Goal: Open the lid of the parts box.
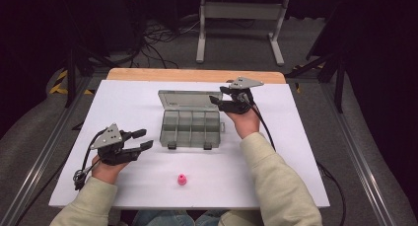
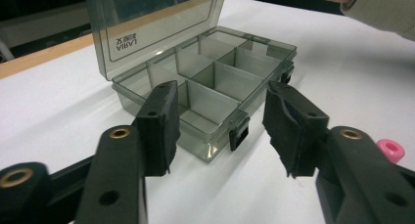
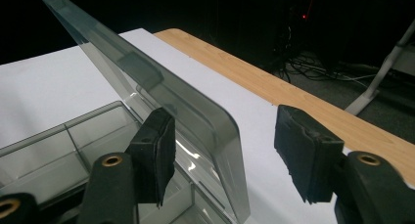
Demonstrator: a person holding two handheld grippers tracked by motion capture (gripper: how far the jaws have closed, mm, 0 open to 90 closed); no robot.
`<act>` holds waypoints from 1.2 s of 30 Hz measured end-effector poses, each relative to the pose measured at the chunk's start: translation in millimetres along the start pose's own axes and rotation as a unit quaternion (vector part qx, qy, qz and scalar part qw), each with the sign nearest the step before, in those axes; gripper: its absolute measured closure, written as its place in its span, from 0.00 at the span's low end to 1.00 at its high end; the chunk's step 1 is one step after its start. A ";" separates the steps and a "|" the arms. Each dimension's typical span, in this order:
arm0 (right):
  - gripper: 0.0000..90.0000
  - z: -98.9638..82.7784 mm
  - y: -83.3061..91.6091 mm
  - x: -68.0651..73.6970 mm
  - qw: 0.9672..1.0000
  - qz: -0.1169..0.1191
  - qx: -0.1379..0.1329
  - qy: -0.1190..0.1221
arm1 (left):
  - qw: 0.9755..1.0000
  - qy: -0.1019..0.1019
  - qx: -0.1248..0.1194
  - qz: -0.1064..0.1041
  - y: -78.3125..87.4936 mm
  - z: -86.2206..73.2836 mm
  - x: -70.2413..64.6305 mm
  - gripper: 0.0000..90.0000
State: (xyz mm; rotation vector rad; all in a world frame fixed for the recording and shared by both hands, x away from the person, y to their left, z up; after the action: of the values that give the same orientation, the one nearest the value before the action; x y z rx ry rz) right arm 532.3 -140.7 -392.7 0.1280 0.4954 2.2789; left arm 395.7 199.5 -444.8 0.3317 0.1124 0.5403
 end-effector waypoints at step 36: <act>0.63 -25.2 -36.8 -14.7 0.999 0.002 0.020 -0.049 | 0.999 0.030 -0.040 0.004 10.8 -4.4 6.1 0.13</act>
State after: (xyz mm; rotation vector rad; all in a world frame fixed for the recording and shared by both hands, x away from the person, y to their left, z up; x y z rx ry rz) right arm 561.4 -136.4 -429.3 0.2584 0.4899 2.2553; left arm 394.8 212.7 -445.4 0.2380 0.1466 0.5603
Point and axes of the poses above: each handheld gripper's, and its own axes: y roughly backward along the jaws, z roughly out of its top, x roughly to its left, the point moved 4 cm from there along -y, roughly forward along the jaws, and after that the axes turned 3 degrees about -z, right-handed, at the moved point
